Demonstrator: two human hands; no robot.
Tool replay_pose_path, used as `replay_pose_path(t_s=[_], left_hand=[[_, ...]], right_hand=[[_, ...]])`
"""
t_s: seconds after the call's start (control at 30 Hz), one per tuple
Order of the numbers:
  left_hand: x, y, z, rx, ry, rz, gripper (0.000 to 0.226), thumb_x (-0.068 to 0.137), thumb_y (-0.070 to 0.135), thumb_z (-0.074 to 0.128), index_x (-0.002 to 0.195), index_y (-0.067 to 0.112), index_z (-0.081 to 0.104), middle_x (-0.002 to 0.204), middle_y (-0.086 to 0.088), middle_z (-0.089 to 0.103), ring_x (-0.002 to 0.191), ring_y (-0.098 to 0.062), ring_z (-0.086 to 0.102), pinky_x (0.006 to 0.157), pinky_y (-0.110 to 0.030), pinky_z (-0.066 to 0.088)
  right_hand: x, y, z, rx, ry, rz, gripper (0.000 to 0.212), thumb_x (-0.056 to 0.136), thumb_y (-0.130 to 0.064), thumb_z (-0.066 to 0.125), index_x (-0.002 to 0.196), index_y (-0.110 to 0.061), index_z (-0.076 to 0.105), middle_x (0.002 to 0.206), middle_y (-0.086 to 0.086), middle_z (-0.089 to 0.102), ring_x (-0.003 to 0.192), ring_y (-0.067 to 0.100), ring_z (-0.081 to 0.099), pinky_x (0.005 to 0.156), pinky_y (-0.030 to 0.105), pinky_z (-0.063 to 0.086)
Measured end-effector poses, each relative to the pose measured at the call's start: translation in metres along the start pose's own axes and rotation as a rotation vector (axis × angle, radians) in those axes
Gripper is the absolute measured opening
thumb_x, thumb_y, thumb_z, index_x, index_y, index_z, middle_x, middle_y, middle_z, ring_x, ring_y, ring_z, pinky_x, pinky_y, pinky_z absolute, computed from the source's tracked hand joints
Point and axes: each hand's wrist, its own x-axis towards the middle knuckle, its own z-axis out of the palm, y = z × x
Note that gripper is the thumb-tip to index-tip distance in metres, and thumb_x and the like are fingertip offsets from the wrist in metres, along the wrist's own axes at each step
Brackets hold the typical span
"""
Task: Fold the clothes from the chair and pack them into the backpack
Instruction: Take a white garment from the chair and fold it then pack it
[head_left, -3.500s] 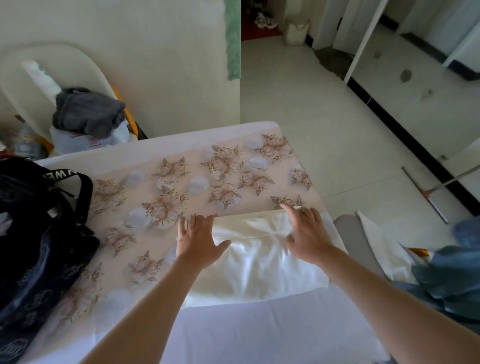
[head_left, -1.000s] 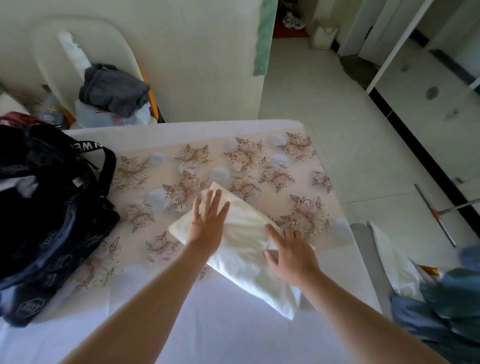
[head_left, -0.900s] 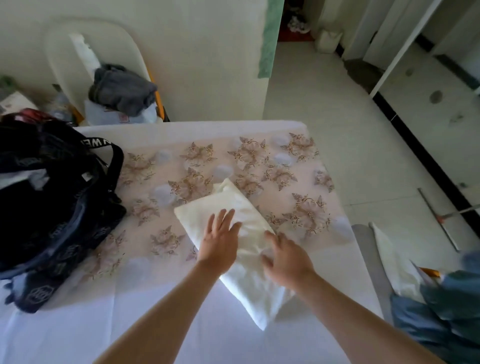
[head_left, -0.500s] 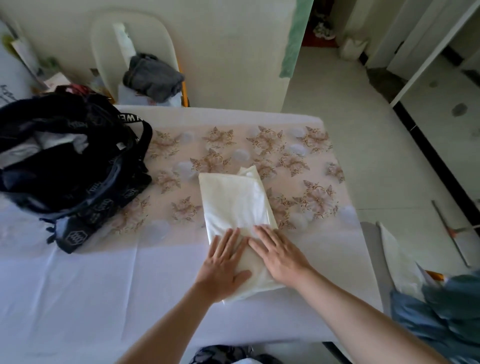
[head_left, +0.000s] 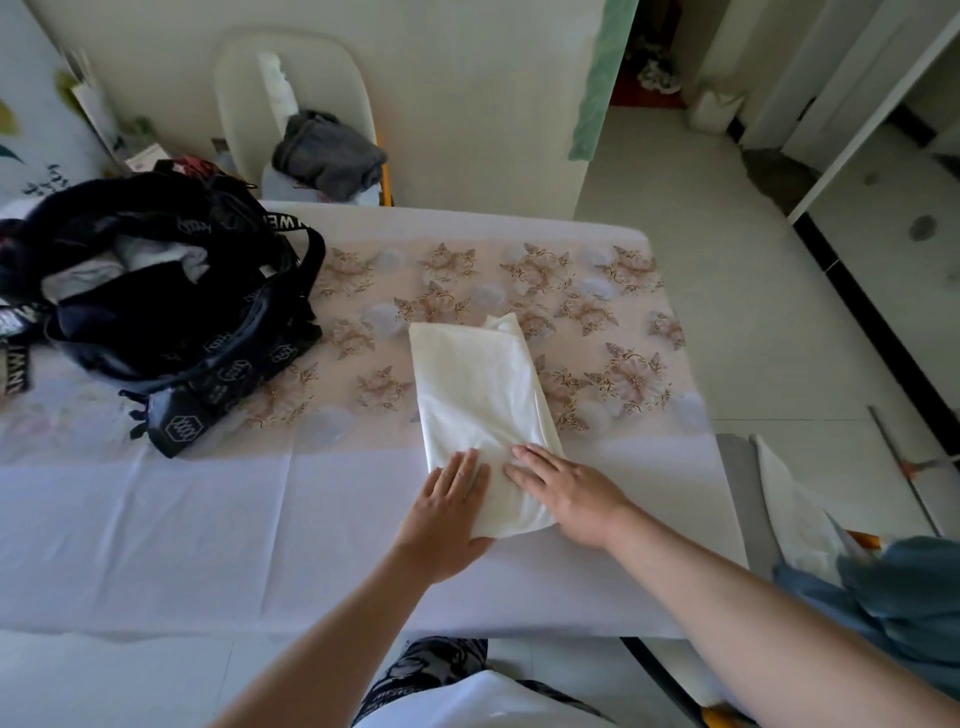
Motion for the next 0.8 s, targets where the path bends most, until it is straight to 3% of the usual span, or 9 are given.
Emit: replay_pose_path(t_s=[0.1, 0.2, 0.27, 0.33, 0.43, 0.5, 0.63, 0.7, 0.8], left_hand=[[0.001, 0.005, -0.005, 0.049, 0.035, 0.049, 0.101, 0.069, 0.069, 0.062, 0.147, 0.009, 0.039, 0.155, -0.015, 0.036, 0.140, -0.032, 0.040, 0.108, -0.046, 0.043], [0.001, 0.011, -0.018, -0.008, 0.063, 0.039, 0.106, 0.054, 0.064, 0.078, 0.141, 0.017, 0.040, 0.140, -0.004, 0.047, 0.124, -0.026, 0.047, 0.097, -0.039, 0.048], [0.002, 0.011, -0.026, -0.114, 0.138, -0.030, 0.077, 0.064, 0.038, 0.080, 0.130, 0.022, 0.043, 0.123, 0.000, 0.050, 0.101, -0.027, 0.057, 0.071, -0.036, 0.055], [0.003, 0.004, -0.038, -0.255, 0.180, -0.117, 0.050, 0.072, 0.014, 0.066, 0.116, 0.025, 0.046, 0.108, 0.000, 0.056, 0.079, -0.032, 0.062, 0.052, -0.034, 0.047], [0.017, -0.013, -0.068, -0.406, 0.135, -0.152, 0.034, 0.077, 0.014, 0.057, 0.110, 0.024, 0.054, 0.096, -0.001, 0.065, 0.077, -0.034, 0.062, 0.057, -0.030, 0.042], [0.030, -0.020, -0.091, -0.439, 0.058, -0.176, 0.030, 0.081, 0.014, 0.057, 0.110, 0.022, 0.060, 0.089, -0.002, 0.064, 0.079, -0.030, 0.060, 0.060, -0.027, 0.037], [0.056, -0.038, -0.121, -0.466, -0.082, -0.246, 0.026, 0.089, 0.017, 0.051, 0.112, 0.026, 0.059, 0.083, -0.001, 0.057, 0.072, -0.024, 0.054, 0.053, -0.026, 0.037], [0.065, -0.047, -0.123, -0.474, -0.014, -0.297, 0.020, 0.092, 0.016, 0.050, 0.109, 0.024, 0.058, 0.085, -0.006, 0.062, 0.077, -0.029, 0.060, 0.054, -0.026, 0.041], [0.070, -0.051, -0.118, -0.279, 0.277, -0.321, 0.036, 0.089, 0.010, 0.058, 0.125, 0.016, 0.057, 0.113, -0.010, 0.065, 0.102, -0.033, 0.060, 0.083, -0.038, 0.048]], right_hand=[[0.006, -0.005, -0.005, 0.158, 0.062, 0.120, 0.069, 0.085, 0.007, 0.052, 0.148, -0.020, 0.041, 0.157, 0.006, 0.033, 0.143, 0.029, 0.036, 0.103, 0.039, 0.047], [0.011, -0.004, -0.027, 0.375, 0.129, 0.220, 0.053, 0.077, -0.002, 0.060, 0.127, -0.019, 0.064, 0.123, 0.003, 0.065, 0.109, 0.028, 0.063, 0.088, 0.032, 0.051], [0.011, -0.001, -0.041, 0.451, 0.186, 0.232, 0.046, 0.077, -0.008, 0.065, 0.122, -0.016, 0.068, 0.115, 0.005, 0.070, 0.103, 0.026, 0.065, 0.086, 0.029, 0.051], [0.005, 0.000, -0.049, 0.495, 0.243, 0.228, 0.052, 0.078, -0.017, 0.070, 0.129, -0.018, 0.062, 0.123, 0.002, 0.068, 0.105, 0.023, 0.066, 0.091, 0.030, 0.051], [-0.005, -0.002, -0.050, 0.436, 0.179, 0.155, 0.092, 0.071, -0.050, 0.073, 0.150, -0.031, 0.031, 0.144, -0.007, 0.049, 0.118, 0.011, 0.056, 0.098, 0.030, 0.048], [-0.005, -0.002, -0.045, 0.328, 0.149, 0.088, 0.103, 0.064, -0.057, 0.071, 0.152, -0.033, 0.021, 0.146, -0.008, 0.040, 0.125, 0.010, 0.046, 0.095, 0.028, 0.046], [0.011, 0.003, -0.047, 0.560, 0.337, 0.261, 0.059, 0.079, -0.019, 0.071, 0.134, -0.024, 0.050, 0.113, -0.006, 0.056, 0.096, 0.018, 0.058, 0.078, 0.026, 0.042], [0.023, 0.008, -0.058, 0.553, 0.379, 0.340, 0.047, 0.084, -0.023, 0.071, 0.129, -0.023, 0.056, 0.103, -0.008, 0.057, 0.093, 0.018, 0.059, 0.077, 0.027, 0.043], [0.044, 0.015, -0.072, 0.518, 0.345, 0.414, 0.050, 0.091, -0.032, 0.068, 0.138, -0.024, 0.052, 0.120, -0.005, 0.062, 0.107, 0.019, 0.062, 0.085, 0.029, 0.046]])
